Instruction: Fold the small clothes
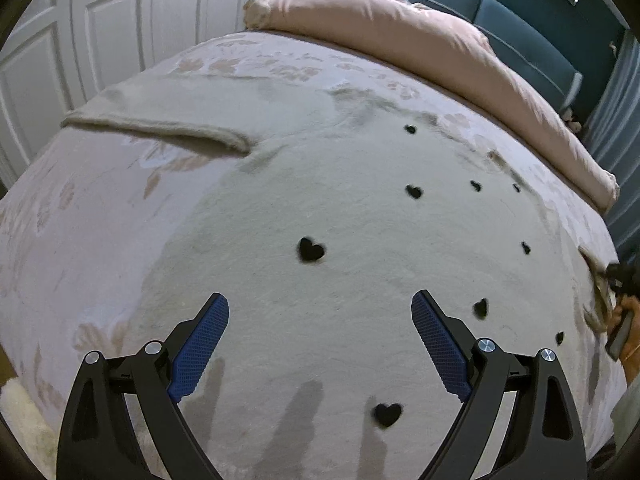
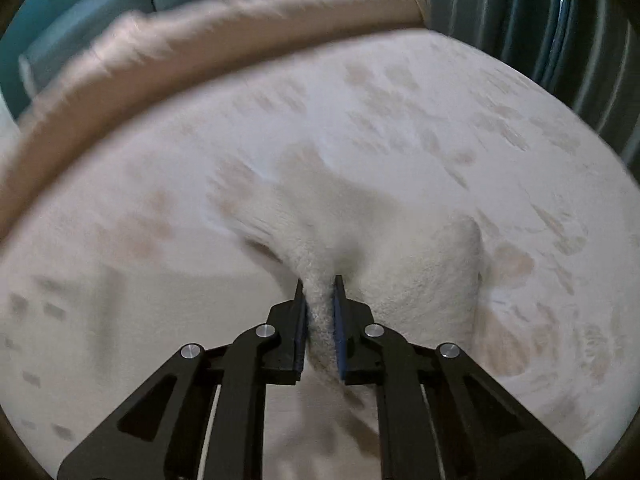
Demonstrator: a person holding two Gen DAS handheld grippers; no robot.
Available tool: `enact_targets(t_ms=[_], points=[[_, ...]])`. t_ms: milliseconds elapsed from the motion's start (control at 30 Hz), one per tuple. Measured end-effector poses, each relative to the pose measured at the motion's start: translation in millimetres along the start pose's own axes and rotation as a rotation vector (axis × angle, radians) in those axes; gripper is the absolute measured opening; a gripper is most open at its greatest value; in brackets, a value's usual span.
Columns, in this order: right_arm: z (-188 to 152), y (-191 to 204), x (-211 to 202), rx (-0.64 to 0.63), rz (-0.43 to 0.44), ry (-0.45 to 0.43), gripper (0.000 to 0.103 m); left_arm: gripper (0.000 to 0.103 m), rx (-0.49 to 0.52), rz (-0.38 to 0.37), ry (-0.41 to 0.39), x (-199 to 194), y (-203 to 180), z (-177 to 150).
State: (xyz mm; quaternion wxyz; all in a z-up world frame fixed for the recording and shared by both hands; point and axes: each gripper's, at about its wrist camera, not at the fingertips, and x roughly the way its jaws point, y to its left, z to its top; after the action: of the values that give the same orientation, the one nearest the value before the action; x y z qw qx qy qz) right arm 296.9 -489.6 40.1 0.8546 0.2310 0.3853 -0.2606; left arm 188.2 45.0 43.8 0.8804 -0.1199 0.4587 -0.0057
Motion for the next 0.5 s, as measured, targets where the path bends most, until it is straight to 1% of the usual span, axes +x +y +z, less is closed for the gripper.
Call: enact_targets(t_ms=[33,67,133,167,233,267,300,333,367,400,433,467,500], points=[[-1,17,-14,0.0,0.071,-0.03,0.011,0.09,-0.001,-0.006,-0.002,0,0,1],[0,38,-38,-0.014,0.188,-0.067,0.011,0.09,-0.008,-0.02,-0.005,0,-1,4],[-3,83,-72,-0.066,0.369,-0.103,0.011,0.09,-0.027,-0.046,-0.006,1,0,7],[-10,118,-90,-0.102,0.513,-0.104,0.011,0.09,-0.043,-0.057,-0.005,2,1,9],[-31,172,-106,-0.165,0.691,-0.06,0.013,0.09,-0.078,-0.072,-0.003,2,3,14],[-51,208,-108,-0.216,0.775,-0.01,0.014,0.09,-0.104,-0.087,-0.001,2,6,17],[-72,236,-107,-0.26,0.815,0.027,0.015,0.09,-0.127,-0.103,-0.001,1,9,20],[-93,259,-100,-0.305,0.825,0.063,0.022,0.091,-0.142,-0.114,-0.001,1,12,22],[-124,287,-85,-0.362,0.809,0.134,0.024,0.091,-0.15,-0.12,0.002,1,13,25],[-145,301,-72,-0.39,0.78,0.187,0.024,0.091,-0.155,-0.125,0.009,3,15,29],[-163,311,-61,-0.406,0.744,0.233,0.024,0.091,-0.157,-0.131,0.014,5,16,32],[-180,311,-51,-0.406,0.706,0.262,0.024,0.091,-0.157,-0.142,0.021,8,18,37],[-188,307,-51,-0.392,0.694,0.264,0.024,0.091,-0.158,-0.152,0.031,12,19,43]])
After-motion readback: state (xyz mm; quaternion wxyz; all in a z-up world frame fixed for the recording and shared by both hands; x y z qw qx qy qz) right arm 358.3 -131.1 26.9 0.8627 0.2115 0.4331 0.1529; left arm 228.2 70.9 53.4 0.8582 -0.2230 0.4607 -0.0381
